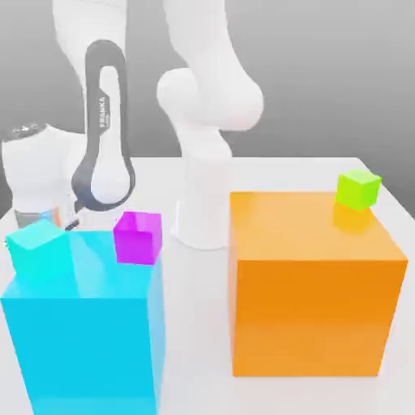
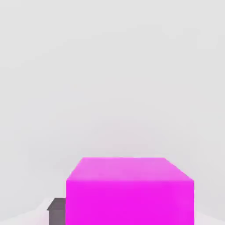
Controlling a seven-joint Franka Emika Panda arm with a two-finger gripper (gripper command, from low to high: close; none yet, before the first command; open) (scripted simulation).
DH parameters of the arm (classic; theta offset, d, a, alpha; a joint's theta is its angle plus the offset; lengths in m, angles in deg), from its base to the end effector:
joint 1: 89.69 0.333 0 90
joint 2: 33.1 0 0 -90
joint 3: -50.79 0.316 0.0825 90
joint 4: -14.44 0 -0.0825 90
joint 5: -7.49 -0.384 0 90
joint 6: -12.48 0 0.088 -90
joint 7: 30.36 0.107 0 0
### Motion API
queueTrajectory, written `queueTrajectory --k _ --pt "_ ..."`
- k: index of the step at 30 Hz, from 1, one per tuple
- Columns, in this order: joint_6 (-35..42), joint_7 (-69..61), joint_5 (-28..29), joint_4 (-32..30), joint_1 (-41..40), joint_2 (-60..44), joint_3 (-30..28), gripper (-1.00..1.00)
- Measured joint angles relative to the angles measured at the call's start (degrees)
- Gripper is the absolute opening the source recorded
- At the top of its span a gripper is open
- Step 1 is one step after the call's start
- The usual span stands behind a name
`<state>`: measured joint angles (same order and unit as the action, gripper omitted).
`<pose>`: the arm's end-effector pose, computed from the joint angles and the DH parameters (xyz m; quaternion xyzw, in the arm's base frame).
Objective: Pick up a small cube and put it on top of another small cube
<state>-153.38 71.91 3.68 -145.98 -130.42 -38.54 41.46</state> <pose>0.2355 -0.2906 0.1811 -0.2081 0.9781 -0.0006 0.0008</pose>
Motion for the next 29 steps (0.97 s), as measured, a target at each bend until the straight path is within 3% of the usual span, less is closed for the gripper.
queueTrajectory --k 6,21,25,26,29 --pt "11.6 -1.3 4.1 8.1 2.6 6.6 1.6 -1.0" --pt "48.9 -20.8 3.0 35.7 15.2 16.3 8.8 -1.0" --pt "45.7 -22.4 3.4 32.1 15.8 13.9 9.5 -1.0" --pt "43.7 -22.5 3.5 30.7 15.8 13.2 9.5 1.0" --pt "43.7 -22.5 3.5 30.7 15.8 13.2 9.5 1.0"
